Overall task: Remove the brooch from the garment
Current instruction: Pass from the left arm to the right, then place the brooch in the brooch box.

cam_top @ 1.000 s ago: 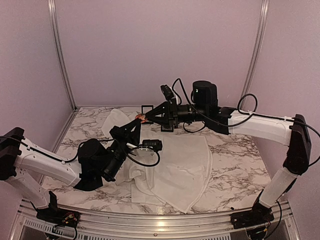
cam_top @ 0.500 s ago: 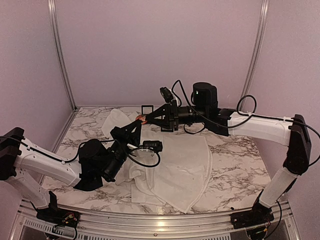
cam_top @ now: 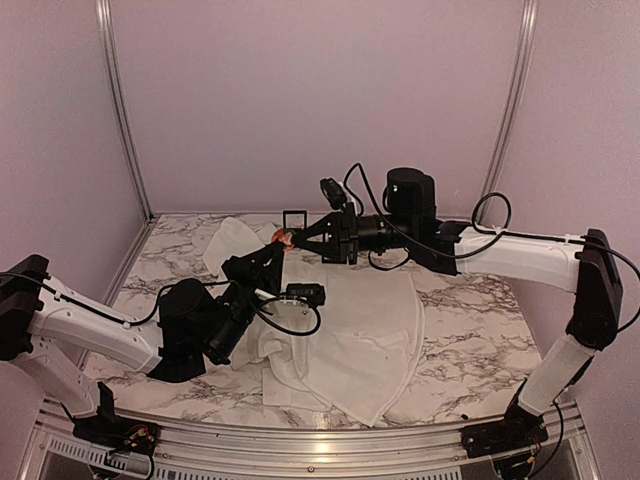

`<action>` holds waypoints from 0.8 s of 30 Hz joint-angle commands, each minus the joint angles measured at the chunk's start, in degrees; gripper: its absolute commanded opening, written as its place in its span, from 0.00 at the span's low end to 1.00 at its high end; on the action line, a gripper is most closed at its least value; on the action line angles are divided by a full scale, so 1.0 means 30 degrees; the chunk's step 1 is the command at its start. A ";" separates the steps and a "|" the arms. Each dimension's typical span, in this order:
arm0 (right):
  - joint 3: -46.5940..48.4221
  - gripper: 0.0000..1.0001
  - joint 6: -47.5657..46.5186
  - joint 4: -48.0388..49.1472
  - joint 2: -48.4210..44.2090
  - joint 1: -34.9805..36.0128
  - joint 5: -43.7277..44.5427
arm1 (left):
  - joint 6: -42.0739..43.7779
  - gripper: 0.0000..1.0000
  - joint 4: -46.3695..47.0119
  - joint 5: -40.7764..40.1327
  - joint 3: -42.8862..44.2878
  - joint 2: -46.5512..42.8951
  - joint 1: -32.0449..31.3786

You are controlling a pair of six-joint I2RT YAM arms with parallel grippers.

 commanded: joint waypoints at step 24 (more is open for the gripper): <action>0.0686 0.00 -0.2452 -0.0588 -0.0287 -0.0617 0.3208 | -0.7431 0.99 -0.3020 -0.4002 0.1118 -0.3122 -0.0113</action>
